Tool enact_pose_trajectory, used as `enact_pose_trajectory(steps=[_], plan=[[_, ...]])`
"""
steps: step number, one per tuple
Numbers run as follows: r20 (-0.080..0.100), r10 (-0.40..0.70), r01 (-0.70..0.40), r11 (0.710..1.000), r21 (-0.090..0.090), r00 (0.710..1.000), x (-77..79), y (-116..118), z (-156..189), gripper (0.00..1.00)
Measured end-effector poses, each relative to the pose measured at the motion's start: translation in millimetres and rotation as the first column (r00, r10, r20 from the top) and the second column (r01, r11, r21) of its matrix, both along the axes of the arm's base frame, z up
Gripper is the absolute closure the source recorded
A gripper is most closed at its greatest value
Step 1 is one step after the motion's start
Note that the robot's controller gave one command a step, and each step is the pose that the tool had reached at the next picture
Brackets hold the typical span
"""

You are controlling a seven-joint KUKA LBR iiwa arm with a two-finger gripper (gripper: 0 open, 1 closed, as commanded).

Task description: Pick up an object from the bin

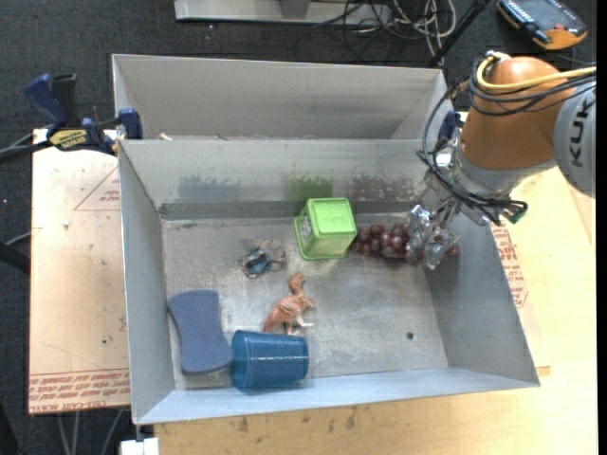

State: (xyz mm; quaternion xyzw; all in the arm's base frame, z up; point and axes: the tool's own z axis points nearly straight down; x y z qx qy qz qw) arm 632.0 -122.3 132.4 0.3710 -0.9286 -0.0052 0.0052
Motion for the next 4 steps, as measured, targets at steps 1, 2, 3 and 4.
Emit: enact_pose_trajectory(steps=[1, 2, 3, 4], plan=[[0.017, 0.105, -0.105, 0.994, -0.005, 0.994, 7.4, 8.2, 59.6, 1.00], [0.023, 0.276, -0.276, 0.961, -0.006, 0.961, -12.7, 9.6, -52.0, 0.00], [0.036, 0.268, -0.268, 0.963, -0.006, 0.963, -10.7, 11.7, -53.8, 1.00], [0.036, 0.268, -0.268, 0.963, -0.006, 0.963, -10.7, 11.7, -53.9, 1.00]])
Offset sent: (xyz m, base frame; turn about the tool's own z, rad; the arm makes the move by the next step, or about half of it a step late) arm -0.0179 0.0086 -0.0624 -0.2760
